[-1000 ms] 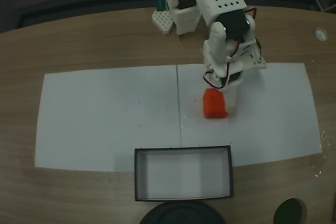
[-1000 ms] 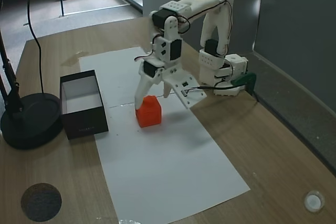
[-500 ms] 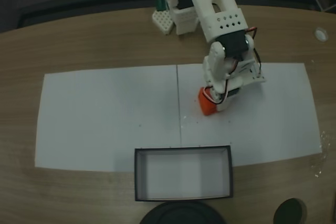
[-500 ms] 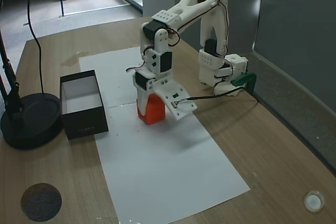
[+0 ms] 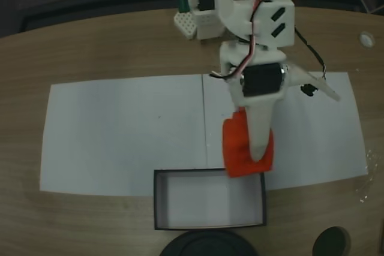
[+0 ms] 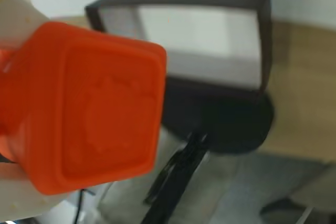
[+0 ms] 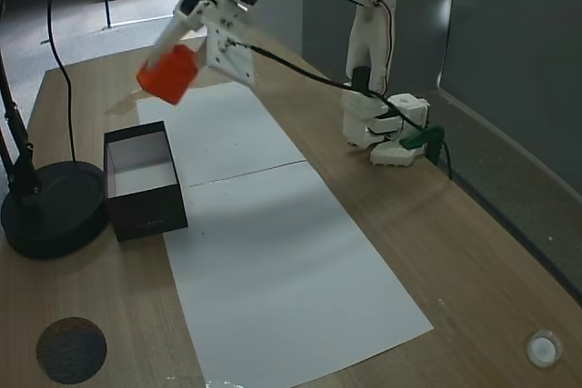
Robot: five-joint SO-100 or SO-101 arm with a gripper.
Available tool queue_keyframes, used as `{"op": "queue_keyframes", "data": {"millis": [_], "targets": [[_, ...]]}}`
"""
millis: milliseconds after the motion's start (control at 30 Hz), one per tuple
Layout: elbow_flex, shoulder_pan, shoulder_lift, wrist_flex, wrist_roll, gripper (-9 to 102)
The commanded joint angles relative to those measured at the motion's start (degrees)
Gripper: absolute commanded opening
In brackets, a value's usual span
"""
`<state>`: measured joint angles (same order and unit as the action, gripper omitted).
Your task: Grab a orange square and put it in the box.
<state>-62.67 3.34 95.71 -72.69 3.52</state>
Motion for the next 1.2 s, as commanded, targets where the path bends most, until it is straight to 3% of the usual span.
{"op": "queue_keyframes", "data": {"millis": [0,300,567,633,767,833,1033,1167], "targets": [[12.5,-4.3,-1.4,3.2,0.2,1],[19.2,-7.6,-23.9,3.1,-0.4,1],[20.0,-7.4,-31.2,3.0,0.1,1],[19.9,-7.4,-32.4,2.5,-0.3,7],[20.3,-6.9,-34.2,-1.5,0.0,32],[20.3,-6.9,-34.3,-2.6,0.1,38],[22.8,-6.7,-31.6,-8.0,-0.4,35],[30.3,-3.2,-25.2,-18.8,-0.6,12]]}}
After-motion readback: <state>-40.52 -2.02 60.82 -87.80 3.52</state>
